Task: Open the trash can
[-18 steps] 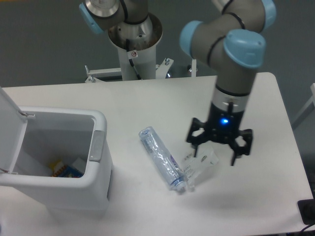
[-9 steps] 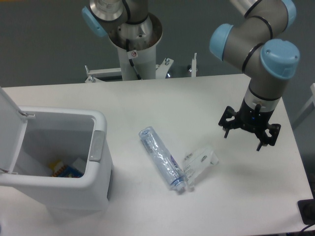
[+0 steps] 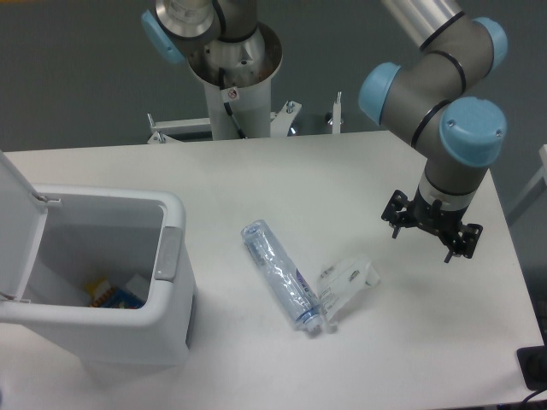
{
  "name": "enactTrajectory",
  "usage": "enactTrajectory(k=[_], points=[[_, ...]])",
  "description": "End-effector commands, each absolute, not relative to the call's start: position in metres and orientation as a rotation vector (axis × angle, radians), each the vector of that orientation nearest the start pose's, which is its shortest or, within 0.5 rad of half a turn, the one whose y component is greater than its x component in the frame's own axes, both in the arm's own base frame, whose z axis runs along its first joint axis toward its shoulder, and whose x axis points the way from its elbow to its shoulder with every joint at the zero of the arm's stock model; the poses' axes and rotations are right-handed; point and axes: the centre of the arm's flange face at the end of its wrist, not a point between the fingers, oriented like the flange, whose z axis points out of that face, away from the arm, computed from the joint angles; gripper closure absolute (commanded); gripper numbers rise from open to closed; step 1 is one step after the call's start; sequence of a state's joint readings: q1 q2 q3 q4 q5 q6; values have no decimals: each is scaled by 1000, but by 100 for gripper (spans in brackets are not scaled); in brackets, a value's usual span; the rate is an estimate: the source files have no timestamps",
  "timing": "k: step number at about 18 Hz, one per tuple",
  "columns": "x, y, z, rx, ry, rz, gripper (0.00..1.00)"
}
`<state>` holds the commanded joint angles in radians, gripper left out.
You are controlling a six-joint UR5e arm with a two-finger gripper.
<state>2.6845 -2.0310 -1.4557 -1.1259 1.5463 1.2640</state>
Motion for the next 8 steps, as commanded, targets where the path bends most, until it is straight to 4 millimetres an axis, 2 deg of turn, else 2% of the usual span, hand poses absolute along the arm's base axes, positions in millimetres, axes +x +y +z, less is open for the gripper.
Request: enactTrajectory(k=[8], points=[[-539, 416, 320, -3073, 231, 125, 0]])
